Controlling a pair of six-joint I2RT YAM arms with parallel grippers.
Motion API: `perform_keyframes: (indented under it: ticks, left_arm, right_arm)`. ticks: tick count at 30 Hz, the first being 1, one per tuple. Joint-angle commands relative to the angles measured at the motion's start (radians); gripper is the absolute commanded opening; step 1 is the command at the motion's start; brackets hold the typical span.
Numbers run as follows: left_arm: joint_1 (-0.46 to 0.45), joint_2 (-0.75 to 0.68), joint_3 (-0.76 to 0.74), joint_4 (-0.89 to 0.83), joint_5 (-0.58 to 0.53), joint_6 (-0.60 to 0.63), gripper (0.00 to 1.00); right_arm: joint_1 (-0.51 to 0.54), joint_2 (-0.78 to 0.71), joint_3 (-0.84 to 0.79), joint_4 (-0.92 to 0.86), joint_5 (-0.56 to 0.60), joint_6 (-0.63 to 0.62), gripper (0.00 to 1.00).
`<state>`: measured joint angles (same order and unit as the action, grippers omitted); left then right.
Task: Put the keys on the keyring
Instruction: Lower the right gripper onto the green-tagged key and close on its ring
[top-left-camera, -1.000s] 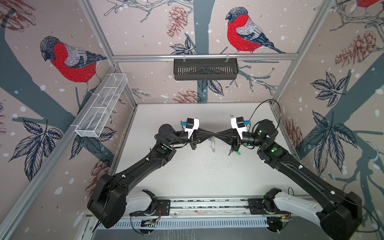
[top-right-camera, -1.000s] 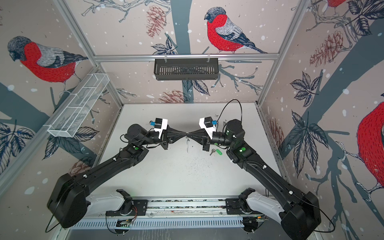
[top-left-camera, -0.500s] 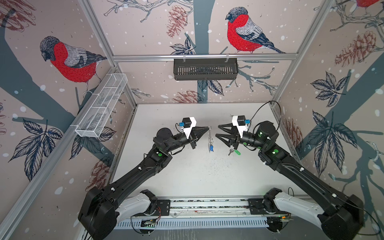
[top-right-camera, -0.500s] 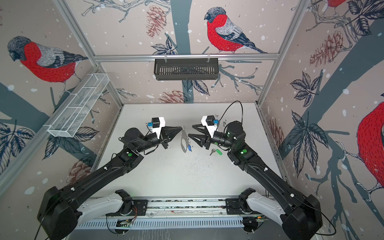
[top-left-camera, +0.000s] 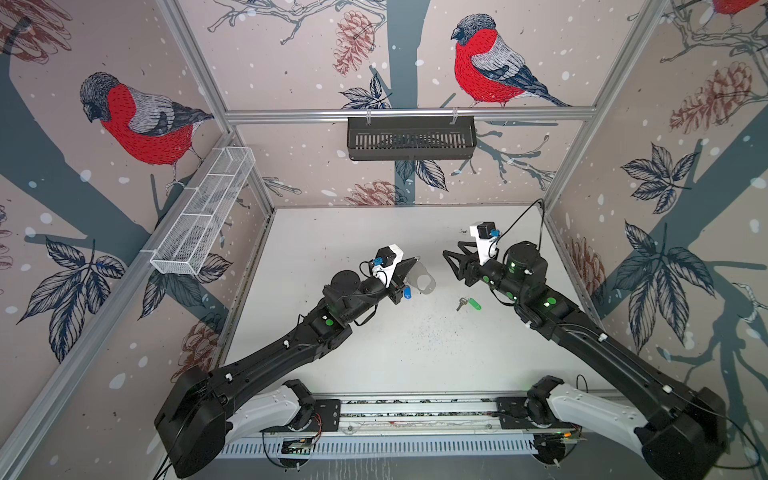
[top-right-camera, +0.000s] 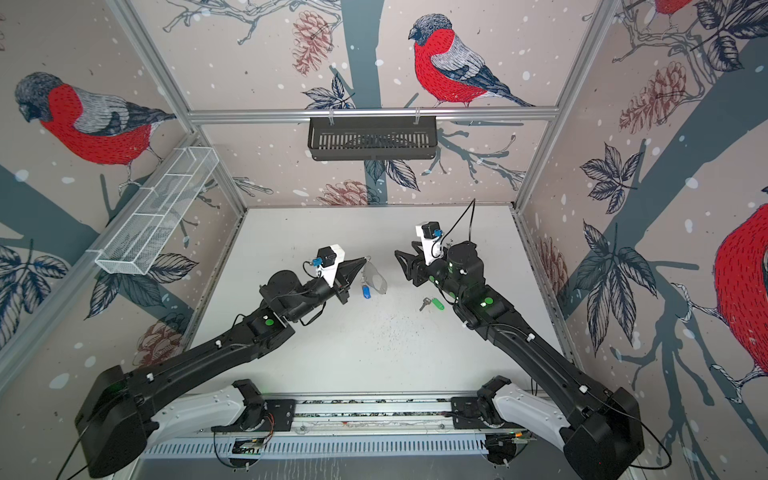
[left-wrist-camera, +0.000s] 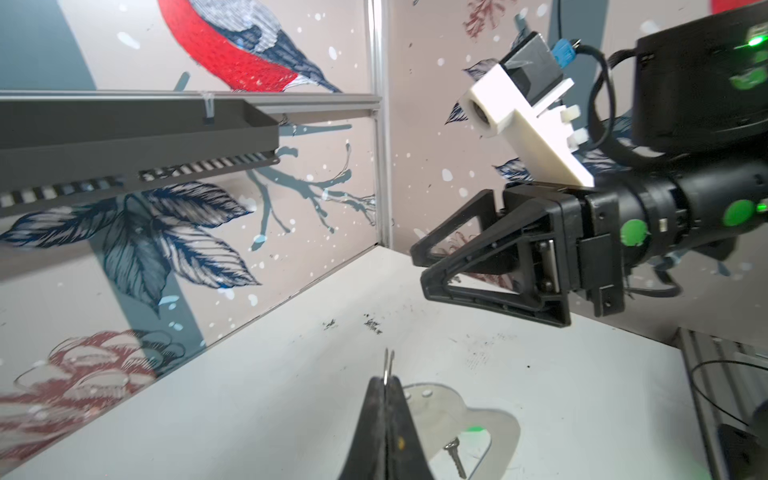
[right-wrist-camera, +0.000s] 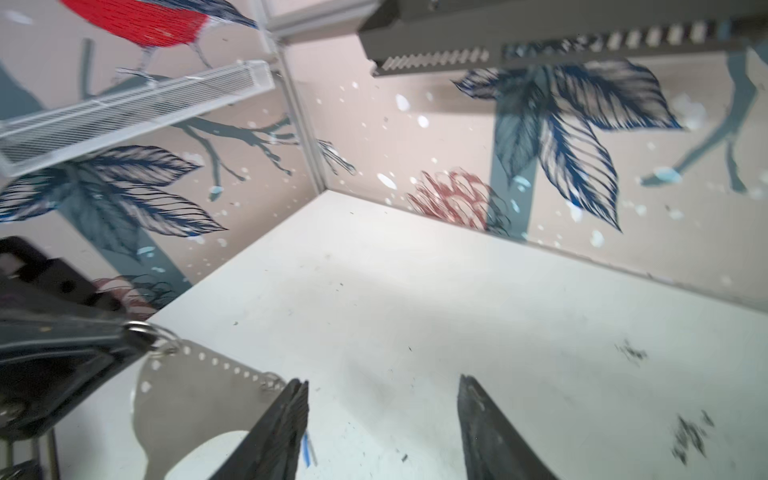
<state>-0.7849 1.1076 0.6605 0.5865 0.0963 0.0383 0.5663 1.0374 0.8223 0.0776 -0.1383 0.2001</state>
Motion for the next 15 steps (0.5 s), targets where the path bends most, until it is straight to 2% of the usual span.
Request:
perform_keyframes:
  ticks: [1, 5, 7, 10, 15]
  left_arm:
    - [-0.013, 0.014, -0.015, 0.036, -0.106, 0.013, 0.00]
    - [-0.016, 0.019, -0.050, 0.081, -0.113, -0.027, 0.00]
    - [-0.016, 0.018, -0.060, 0.088, -0.127, -0.039, 0.00]
    - [-0.017, 0.011, -0.070, 0.091, -0.136, -0.044, 0.00]
    - [-0.016, -0.013, -0.070, 0.072, -0.147, -0.037, 0.00]
  right_arm:
    - [-0.001, 0.004, -0.032, -0.077, 0.205, 0.084, 0.61]
    - [-0.002, 0.018, -0.090, -0.118, 0.288, 0.156, 0.58]
    - [-0.002, 0.031, -0.123, -0.140, 0.309, 0.200, 0.53]
    - [-0.002, 0.066, -0.170, -0.136, 0.312, 0.251, 0.46]
    - [-0.020, 0.134, -0.223, -0.131, 0.306, 0.262, 0.35]
